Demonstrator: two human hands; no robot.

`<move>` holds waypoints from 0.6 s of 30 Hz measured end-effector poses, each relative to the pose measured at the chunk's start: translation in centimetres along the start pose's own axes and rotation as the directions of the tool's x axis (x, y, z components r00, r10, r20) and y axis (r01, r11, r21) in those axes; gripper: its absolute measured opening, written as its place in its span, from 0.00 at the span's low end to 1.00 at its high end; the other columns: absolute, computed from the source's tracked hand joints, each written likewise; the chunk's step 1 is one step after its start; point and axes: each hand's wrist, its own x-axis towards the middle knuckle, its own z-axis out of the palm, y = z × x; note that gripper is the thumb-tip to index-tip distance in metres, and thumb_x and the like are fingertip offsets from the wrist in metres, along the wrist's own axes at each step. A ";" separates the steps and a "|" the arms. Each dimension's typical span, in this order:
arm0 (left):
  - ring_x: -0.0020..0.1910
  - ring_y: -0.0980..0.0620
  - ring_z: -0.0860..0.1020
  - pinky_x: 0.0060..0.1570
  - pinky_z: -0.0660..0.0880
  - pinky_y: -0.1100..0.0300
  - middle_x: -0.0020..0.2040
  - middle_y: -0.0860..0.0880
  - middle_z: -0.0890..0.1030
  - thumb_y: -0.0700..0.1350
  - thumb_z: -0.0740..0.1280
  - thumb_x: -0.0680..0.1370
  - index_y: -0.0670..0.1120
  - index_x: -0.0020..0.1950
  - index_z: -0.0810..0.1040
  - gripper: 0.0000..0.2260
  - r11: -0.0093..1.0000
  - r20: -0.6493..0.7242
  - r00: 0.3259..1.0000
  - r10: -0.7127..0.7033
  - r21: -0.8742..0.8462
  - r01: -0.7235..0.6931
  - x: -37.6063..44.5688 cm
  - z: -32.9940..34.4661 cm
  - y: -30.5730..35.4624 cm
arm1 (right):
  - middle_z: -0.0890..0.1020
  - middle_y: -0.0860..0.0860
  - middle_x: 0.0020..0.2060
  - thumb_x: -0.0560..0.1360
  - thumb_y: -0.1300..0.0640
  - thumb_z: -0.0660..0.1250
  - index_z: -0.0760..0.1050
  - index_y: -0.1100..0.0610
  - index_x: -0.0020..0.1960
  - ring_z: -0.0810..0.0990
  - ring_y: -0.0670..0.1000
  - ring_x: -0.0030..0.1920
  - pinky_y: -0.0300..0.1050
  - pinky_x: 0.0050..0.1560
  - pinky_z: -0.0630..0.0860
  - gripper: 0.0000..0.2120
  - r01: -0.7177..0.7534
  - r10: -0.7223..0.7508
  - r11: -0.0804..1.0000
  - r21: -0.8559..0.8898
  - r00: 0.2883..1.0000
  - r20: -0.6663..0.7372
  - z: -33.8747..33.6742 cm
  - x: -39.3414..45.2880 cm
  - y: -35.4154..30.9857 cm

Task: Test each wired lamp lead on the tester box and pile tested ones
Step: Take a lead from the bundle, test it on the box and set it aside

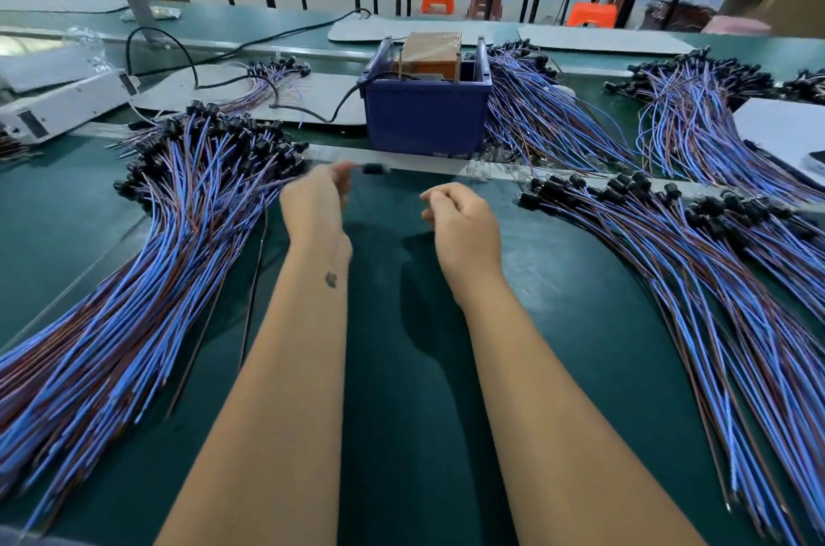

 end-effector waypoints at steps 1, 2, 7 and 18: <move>0.31 0.55 0.76 0.37 0.74 0.65 0.32 0.51 0.82 0.34 0.60 0.76 0.44 0.37 0.82 0.13 0.999 0.052 0.999 0.009 -0.039 -0.006 -1.0 0.3 -0.6 | 0.79 0.47 0.35 0.79 0.58 0.59 0.77 0.50 0.41 0.78 0.50 0.42 0.47 0.46 0.74 0.11 -0.015 0.017 0.996 0.094 1.000 -0.023 -0.1 0.1 0.0; 0.31 0.56 0.78 0.38 0.76 0.66 0.30 0.51 0.82 0.33 0.58 0.76 0.43 0.36 0.81 0.14 0.997 0.107 0.994 0.002 -0.083 0.007 -1.8 0.6 -0.9 | 0.79 0.48 0.36 0.79 0.58 0.58 0.77 0.52 0.42 0.78 0.50 0.40 0.44 0.44 0.73 0.12 -0.023 0.030 0.983 0.181 0.999 -0.033 -0.3 0.3 0.0; 0.31 0.56 0.81 0.36 0.78 0.66 0.32 0.48 0.83 0.33 0.53 0.77 0.41 0.32 0.83 0.22 0.950 0.570 0.822 -0.009 -0.252 0.186 -4.5 1.2 -1.1 | 0.82 0.54 0.39 0.83 0.54 0.54 0.77 0.56 0.48 0.82 0.50 0.37 0.41 0.42 0.77 0.14 -0.209 0.150 0.798 0.566 0.977 0.149 -2.3 1.1 -0.2; 0.36 0.51 0.81 0.40 0.78 0.63 0.37 0.46 0.83 0.33 0.57 0.69 0.41 0.31 0.83 0.16 0.935 0.936 -0.009 -0.351 0.350 -0.066 -7.0 0.4 -1.2 | 0.84 0.58 0.45 0.82 0.48 0.56 0.75 0.60 0.65 0.83 0.53 0.44 0.45 0.48 0.80 0.20 -0.571 0.082 0.739 0.358 0.604 0.793 -4.9 0.7 -0.5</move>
